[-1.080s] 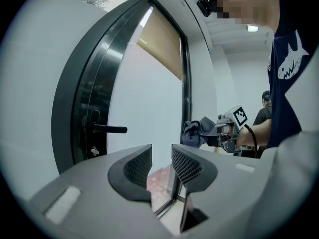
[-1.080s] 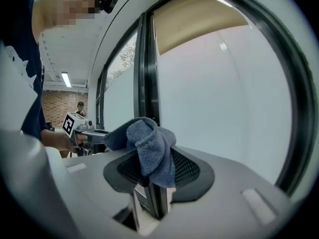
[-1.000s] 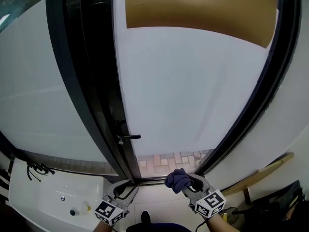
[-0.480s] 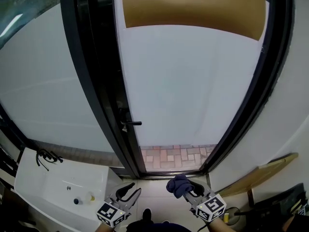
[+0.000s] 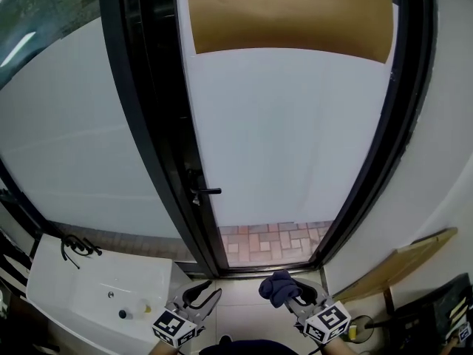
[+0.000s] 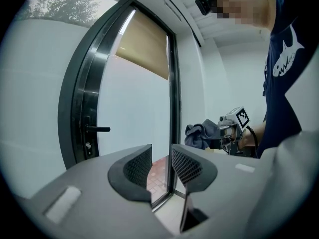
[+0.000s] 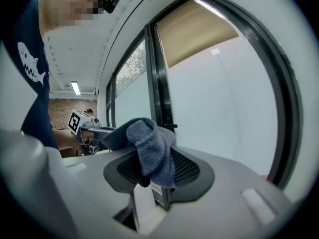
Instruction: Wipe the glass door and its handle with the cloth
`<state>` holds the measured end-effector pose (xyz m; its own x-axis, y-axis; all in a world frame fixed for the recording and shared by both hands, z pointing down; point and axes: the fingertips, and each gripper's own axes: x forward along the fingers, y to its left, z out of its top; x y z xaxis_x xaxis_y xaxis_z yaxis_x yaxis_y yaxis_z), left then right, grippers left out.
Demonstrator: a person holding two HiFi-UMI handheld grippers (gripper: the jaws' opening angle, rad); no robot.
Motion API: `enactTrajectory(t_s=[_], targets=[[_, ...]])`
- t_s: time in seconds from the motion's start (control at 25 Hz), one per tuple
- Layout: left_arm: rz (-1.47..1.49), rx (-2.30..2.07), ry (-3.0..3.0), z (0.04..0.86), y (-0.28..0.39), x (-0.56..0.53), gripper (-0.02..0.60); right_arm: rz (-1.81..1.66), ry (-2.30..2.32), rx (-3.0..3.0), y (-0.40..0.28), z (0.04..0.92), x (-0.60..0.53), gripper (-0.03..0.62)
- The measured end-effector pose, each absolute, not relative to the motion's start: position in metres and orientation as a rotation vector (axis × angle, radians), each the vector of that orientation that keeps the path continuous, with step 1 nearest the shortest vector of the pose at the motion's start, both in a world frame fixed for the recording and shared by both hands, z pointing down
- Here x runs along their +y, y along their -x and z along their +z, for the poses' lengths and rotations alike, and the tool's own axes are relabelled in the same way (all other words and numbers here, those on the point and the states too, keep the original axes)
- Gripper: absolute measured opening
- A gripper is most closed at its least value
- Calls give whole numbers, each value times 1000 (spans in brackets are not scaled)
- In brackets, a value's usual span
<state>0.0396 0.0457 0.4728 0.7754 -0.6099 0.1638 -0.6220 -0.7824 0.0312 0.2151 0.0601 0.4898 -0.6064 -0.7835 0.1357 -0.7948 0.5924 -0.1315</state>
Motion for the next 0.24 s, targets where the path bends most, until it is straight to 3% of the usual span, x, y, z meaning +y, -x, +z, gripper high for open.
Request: enactTrajectory(t_s=[0.24], targets=[[212,-995,-2877,479,-19,50,118,262,-1389,-2760,-195,480,63,144]])
